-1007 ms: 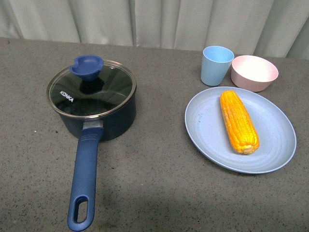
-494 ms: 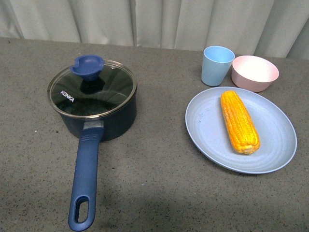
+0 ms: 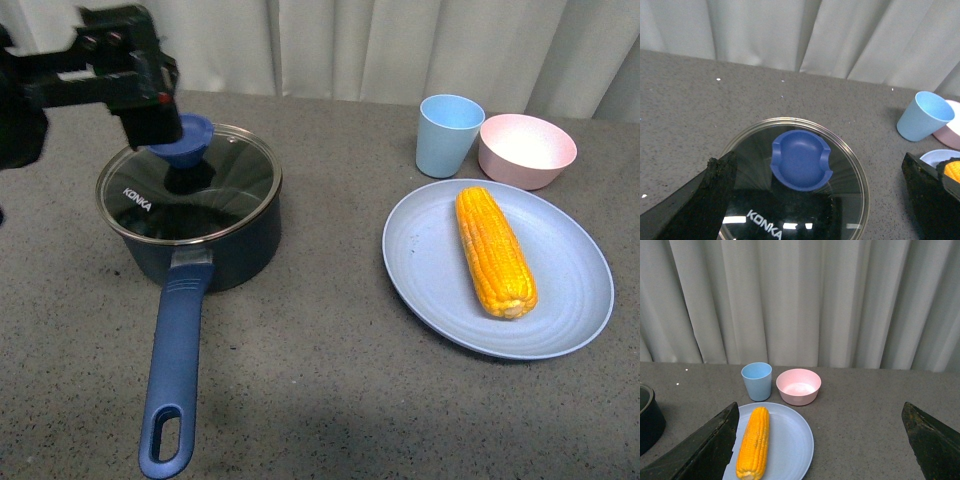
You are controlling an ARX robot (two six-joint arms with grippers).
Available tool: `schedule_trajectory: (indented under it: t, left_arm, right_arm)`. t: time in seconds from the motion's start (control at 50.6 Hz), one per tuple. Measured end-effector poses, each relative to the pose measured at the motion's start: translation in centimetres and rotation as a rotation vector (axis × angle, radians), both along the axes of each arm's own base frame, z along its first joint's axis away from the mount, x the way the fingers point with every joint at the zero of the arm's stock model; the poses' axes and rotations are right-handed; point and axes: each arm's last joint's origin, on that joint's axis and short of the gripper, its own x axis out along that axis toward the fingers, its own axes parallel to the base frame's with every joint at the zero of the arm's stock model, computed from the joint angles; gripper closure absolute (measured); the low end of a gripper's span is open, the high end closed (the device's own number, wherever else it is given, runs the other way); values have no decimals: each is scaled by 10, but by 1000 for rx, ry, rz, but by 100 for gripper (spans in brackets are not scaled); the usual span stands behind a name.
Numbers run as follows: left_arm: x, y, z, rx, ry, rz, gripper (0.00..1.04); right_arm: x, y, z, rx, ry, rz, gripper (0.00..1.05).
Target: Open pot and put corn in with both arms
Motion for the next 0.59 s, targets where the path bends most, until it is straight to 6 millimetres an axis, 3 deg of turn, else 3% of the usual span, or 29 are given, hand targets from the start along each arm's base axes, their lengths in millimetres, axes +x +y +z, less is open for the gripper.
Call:
schedule_trajectory:
  t: [0.276,0.592]
  left_arm:
    - [55,-16,-33,77,79,-12,7]
    - [70,-19,-51,114,107,-15,7]
  right_arm:
    - [0,0,0,0,0,0,9]
    - [0,0,0,0,0,0,9]
